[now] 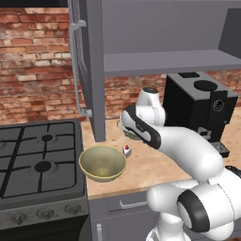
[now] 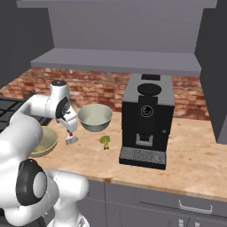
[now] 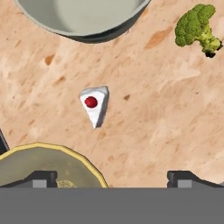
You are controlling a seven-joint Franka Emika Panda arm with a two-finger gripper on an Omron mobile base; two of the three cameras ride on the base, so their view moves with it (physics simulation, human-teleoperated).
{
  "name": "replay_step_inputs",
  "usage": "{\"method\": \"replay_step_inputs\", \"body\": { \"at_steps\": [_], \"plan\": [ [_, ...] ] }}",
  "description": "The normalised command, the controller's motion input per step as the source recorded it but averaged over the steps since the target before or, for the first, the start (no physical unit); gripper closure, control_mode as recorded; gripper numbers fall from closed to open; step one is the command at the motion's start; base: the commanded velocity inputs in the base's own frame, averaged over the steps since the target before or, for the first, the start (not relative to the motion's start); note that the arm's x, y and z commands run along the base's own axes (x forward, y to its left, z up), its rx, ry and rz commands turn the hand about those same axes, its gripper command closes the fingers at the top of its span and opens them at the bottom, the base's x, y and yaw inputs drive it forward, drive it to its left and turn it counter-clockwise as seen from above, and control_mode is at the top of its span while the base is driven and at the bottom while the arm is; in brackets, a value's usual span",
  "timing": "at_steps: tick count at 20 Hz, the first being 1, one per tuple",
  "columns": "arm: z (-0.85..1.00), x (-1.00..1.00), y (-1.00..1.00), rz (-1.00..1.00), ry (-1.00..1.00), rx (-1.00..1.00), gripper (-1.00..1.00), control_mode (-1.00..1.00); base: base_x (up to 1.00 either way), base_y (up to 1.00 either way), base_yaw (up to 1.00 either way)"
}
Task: Pick both bowls and place them on the counter. Then place the cake in one bowl and place the broccoli in the other bowl.
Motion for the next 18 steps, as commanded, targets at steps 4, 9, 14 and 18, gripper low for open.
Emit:
{"method": "replay_step_inputs", "body": {
  "at_steps": [4,9,14,18],
  "plan": [
    [-0.02,0.00,0.00,0.00,0.00,0.00,-1.00,-1.00,0.00,0.00,0.00],
    [-0.07,0.00,0.00,0.00,0.00,0.00,-1.00,-1.00,0.00,0.00,0.00],
    [-0.05,0.00,0.00,0.00,-0.01,-0.02,-1.00,-1.00,0.00,0.00,0.00],
    [-0.38,0.08,-0.13,0.00,0.07,-0.08,-1.00,-1.00,0.00,0.00,0.00]
  ]
}}
